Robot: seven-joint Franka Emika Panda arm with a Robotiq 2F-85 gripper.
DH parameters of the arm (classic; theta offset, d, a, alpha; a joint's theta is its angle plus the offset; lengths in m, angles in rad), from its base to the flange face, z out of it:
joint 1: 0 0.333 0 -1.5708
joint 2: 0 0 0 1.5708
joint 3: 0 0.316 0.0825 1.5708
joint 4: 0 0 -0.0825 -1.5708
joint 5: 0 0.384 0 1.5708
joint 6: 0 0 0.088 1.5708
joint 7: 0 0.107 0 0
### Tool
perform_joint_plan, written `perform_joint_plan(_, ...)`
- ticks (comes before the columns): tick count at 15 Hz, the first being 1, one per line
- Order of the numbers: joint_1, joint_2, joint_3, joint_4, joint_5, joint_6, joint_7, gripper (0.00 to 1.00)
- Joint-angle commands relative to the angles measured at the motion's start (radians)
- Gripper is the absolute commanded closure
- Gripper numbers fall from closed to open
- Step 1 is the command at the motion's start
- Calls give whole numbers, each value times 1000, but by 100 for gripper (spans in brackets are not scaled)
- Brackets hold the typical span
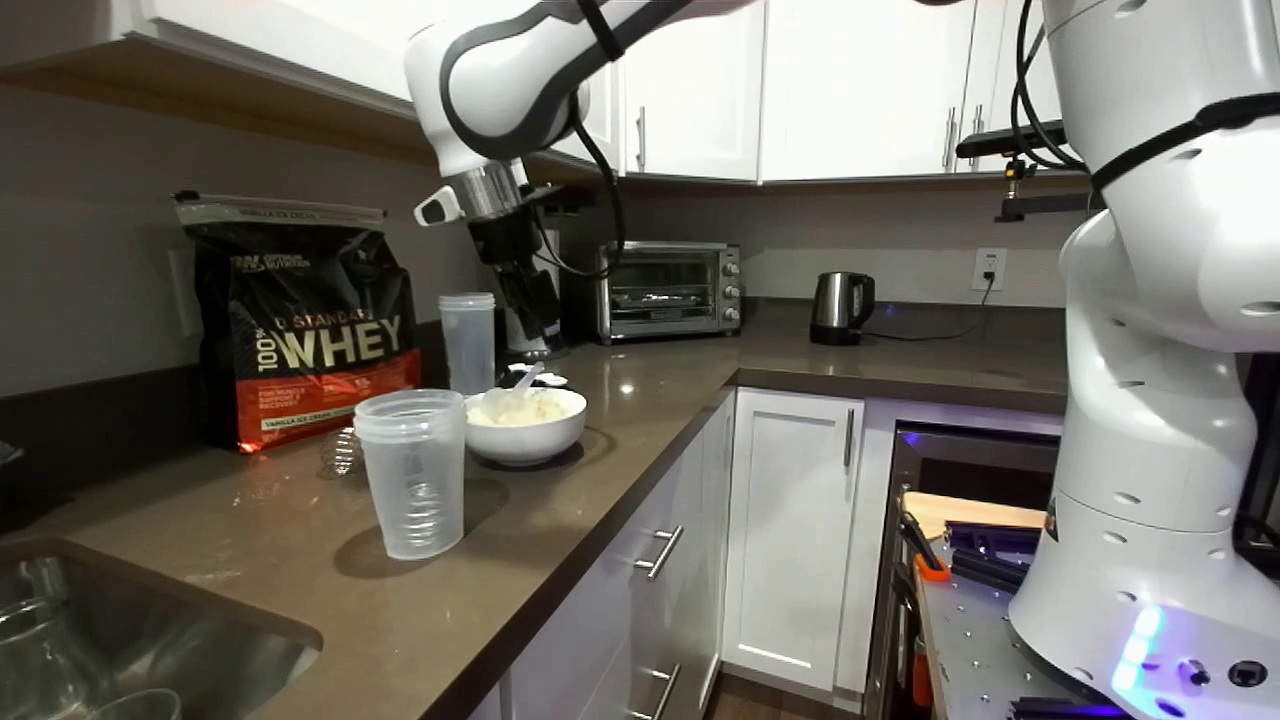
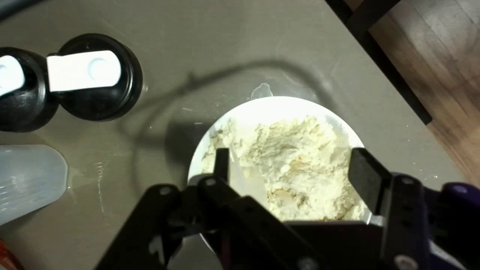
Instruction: Use the measuring spoon to transfer one spoon of contents from the bowl to the cup at the left
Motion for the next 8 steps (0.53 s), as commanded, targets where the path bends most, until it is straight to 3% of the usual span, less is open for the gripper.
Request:
perform_joint_plan(1,-25,43,27,49,28,-38,-45,50)
perform_joint_plan(2,-27,50,30,52,27,-39,-47,54)
perform_joint_plan(4,-31,68,31,64,24,-38,-53,52)
perform_joint_plan(5,-32,77,30,69,20,-38,-57,45)
perform_joint_plan(6,-33,85,28,75,15,-35,-60,43)
perform_joint_plan(7,-34,94,27,83,10,-36,-64,31)
perform_joint_plan(8,-36,102,27,90,9,-37,-65,26)
